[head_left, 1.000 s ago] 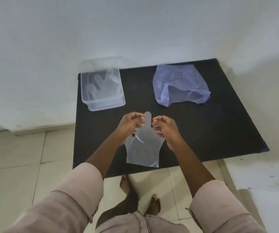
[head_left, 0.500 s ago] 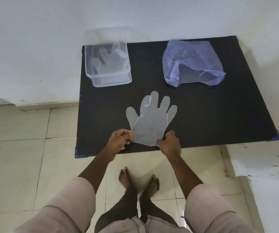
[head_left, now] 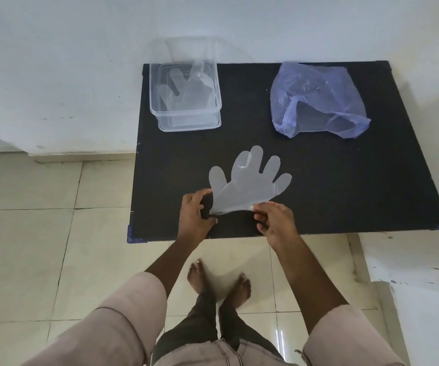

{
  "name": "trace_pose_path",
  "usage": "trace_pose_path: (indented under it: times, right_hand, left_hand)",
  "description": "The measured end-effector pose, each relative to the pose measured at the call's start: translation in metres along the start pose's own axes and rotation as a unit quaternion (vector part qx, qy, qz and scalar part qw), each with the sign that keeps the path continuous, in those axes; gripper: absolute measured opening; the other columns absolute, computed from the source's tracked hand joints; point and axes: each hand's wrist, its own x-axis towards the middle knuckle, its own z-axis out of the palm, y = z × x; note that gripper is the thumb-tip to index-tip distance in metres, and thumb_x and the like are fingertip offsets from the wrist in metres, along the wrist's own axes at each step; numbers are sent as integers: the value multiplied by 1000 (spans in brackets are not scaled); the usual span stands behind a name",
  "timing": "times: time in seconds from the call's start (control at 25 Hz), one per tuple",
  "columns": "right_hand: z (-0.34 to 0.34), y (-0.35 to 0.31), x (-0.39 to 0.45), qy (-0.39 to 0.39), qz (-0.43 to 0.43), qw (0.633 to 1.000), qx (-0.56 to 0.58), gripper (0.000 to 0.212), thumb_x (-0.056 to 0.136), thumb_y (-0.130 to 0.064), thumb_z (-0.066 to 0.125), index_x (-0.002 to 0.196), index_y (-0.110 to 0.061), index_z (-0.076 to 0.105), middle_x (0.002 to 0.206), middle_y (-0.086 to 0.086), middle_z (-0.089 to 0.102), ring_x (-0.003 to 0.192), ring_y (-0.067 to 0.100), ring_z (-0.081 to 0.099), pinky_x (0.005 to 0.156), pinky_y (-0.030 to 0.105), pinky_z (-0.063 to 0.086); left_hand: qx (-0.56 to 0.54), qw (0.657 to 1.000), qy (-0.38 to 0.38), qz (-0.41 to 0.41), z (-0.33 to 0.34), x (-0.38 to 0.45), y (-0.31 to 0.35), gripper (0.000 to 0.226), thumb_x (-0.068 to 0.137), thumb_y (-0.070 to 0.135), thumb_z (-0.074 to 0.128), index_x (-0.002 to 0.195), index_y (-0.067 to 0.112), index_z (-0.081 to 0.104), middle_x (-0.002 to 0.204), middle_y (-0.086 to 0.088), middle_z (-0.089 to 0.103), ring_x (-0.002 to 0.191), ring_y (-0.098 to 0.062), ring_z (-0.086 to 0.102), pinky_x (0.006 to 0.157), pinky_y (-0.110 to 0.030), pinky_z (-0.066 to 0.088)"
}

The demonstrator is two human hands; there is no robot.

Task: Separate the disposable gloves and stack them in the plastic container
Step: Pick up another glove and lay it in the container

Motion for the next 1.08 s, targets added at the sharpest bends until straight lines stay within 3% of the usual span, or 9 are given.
trace_pose_path:
  times: [0.2,0.36,0.44,0.52,0.64,0.72,0.76,0.92,1.08]
  right_hand:
    - [-5,-12,-8,-9,0,1000,22,31,80,-8,70,110,-4,65,83,6,69,74,15,60,72,32,49]
    - [-11,-19,-11,-15,-5,1000,20,26,81,-8,69,107,-6,66,87,7,68,78,16,60,71,32,48]
    - [-18,-20,-14,-25,-49,998,14,20,83,-10,67,103,-12,63,95,9,67,83,17,60,74,32,49]
    - [-31,-19,-16,-37,-159,985,-49,31,81,-11,71,108,-18,57,110,7,62,95,18,59,79,32,50]
    - [-52,-13,-9,-19,-339,888,-311,66,70,-11,83,125,-23,48,134,5,46,115,19,51,94,35,51]
    - [-53,-11,0,24,-403,813,-419,74,67,-18,86,130,-22,48,140,8,42,123,22,46,103,37,45]
    - [-50,-12,3,37,-418,801,-427,71,68,-20,86,130,-21,51,141,9,43,125,22,46,105,38,43]
    - [-39,-26,12,51,-464,801,-375,32,84,-22,72,112,-7,67,126,13,56,111,20,58,99,39,52]
    - [-34,-41,13,59,-439,840,-312,31,86,-21,68,111,-3,66,120,13,63,104,18,62,95,42,54]
  left_hand:
    - [2,998,-13,62,-4,12,15,31,75,9,81,103,17,73,115,-2,59,97,-17,62,96,-32,54]
    - [11,995,-23,93,-11,22,27,13,79,16,77,92,14,78,110,-3,64,92,-10,61,96,-25,51]
    - [12,994,-36,98,-13,26,35,11,81,18,75,91,15,78,110,-3,65,92,-10,62,96,-29,53]
    - [4,994,-48,97,-15,30,44,11,81,20,75,91,16,78,108,-1,65,92,-13,64,92,-35,56]
    - [-4,993,-68,97,-17,34,58,10,81,20,75,90,16,77,103,1,66,91,-16,65,87,-35,58]
    - [-6,993,-75,94,-17,36,63,13,82,21,74,92,13,76,101,-1,68,86,-15,65,83,-34,59]
    - [-5,993,-76,94,-17,37,65,14,82,21,74,93,12,76,100,-3,69,84,-15,65,81,-31,59]
    - [-13,993,-80,91,-17,39,72,16,83,20,73,95,10,75,100,-5,71,83,-16,65,76,-28,58]
    - [-97,989,-84,74,-22,39,79,13,83,17,75,94,11,77,104,-5,74,95,-20,69,77,-36,61]
